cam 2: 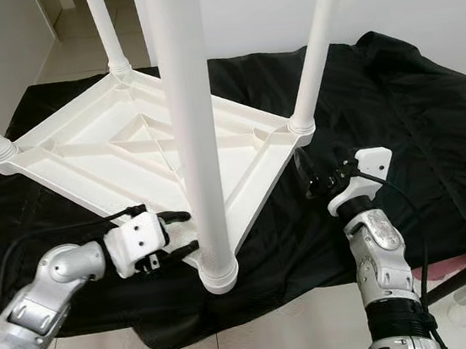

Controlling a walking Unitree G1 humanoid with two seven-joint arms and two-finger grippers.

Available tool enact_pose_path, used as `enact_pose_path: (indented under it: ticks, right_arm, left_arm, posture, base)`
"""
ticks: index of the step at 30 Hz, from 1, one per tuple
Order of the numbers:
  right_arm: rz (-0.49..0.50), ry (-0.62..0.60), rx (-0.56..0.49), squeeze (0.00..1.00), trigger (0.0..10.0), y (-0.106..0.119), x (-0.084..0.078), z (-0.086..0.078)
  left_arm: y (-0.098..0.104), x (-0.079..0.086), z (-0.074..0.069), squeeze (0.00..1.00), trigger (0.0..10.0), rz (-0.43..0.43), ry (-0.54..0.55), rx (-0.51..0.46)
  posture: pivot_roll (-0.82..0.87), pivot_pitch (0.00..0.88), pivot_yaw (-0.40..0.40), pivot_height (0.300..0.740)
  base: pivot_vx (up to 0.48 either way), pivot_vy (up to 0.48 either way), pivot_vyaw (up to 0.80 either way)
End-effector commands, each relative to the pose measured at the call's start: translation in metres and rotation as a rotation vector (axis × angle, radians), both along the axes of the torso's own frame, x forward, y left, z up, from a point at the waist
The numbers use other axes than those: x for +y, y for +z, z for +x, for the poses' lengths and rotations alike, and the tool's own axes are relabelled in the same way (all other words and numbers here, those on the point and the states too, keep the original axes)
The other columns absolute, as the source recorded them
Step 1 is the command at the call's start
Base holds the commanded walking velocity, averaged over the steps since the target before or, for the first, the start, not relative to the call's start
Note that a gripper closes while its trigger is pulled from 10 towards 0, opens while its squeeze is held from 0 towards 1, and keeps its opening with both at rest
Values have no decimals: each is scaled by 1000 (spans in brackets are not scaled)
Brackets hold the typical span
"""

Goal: Building children table

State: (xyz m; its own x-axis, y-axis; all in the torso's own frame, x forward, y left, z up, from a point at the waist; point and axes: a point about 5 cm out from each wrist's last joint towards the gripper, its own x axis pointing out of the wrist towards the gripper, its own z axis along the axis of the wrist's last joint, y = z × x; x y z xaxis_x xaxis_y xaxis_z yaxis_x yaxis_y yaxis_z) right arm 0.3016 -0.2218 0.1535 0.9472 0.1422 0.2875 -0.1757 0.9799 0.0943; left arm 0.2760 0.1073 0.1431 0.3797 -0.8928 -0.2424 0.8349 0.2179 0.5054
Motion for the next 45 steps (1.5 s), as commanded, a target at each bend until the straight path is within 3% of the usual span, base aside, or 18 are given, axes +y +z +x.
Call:
enact_pose_path:
  ticks: [1, 3, 8, 16, 17, 18, 19, 22, 31, 32, 41, 45]
  right_arm:
    - [2, 2, 15, 0, 10000, -4, 3, -3]
    - [2, 2, 15, 0, 10000, -4, 3, -3]
    - [4, 9, 26, 0, 10000, -6, 4, -1]
    - [5, 27, 34, 0, 10000, -7, 7, 1]
    - [4, 28, 34, 0, 10000, -7, 7, 1]
    - [4, 28, 34, 0, 10000, -7, 7, 1]
    - [2, 30, 34, 0, 10000, -6, 7, 2]
    - [0, 31, 32, 0, 10000, -5, 7, 3]
    - [-8, 26, 30, 0, 10000, -4, 4, 3]
    - [-11, 22, 29, 0, 10000, -3, 3, 3]
    - [-15, 18, 24, 0, 10000, -1, 2, 3]
    - [-17, 20, 22, 0, 10000, 0, 4, 4]
  left_arm:
    - [-1, 3, 0, 0, 10000, 32, -39, 31]
    - [-1, 3, 0, 0, 10000, 32, -39, 31]
    - [34, 51, 18, 0, 10000, -9, 55, -5]
    - [33, 64, 14, 0, 10000, 62, 36, -3]
    - [27, 64, 11, 102, 10000, 70, 14, 63]
    - [27, 64, 11, 102, 10000, 70, 14, 63]
    - [17, 63, 6, 1000, 10000, 95, -27, 151]
    - [10, 61, 1, 1000, 10000, 114, -60, 202]
    - [3, 57, -3, 1000, 10000, 148, -114, 208]
    - [-1, 55, -1, 0, 10000, 166, -113, 211]
    - [-8, 39, 10, 0, 10000, 201, -129, 201]
    - [-10, 23, 13, 0, 10000, 167, -168, 268]
  posture:
    - [-34, 67, 9, 740]
    - [-34, 67, 9, 740]
    - [-14, 73, 1, 740]
    - [-1, 75, -11, 740]
    - [-1, 74, -13, 740]
    - [-1, 74, -13, 740]
    - [-3, 73, -16, 740]
    - [-6, 73, -17, 740]
    - [-14, 73, -16, 740]
    - [-23, 75, -14, 740]
    - [-34, 86, -10, 740]
    - [-39, 93, -8, 740]
  base:
    - [0, 0, 0]
    - [0, 0, 0]
    - [0, 0, 0]
    - [0, 0, 0]
    - [0, 0, 0]
    - [0, 0, 0]
    - [0, 0, 0]
    - [0, 0, 0]
    - [0, 0, 0]
    - [0, 0, 0]
    - [0, 0, 0]
    - [0, 0, 0]
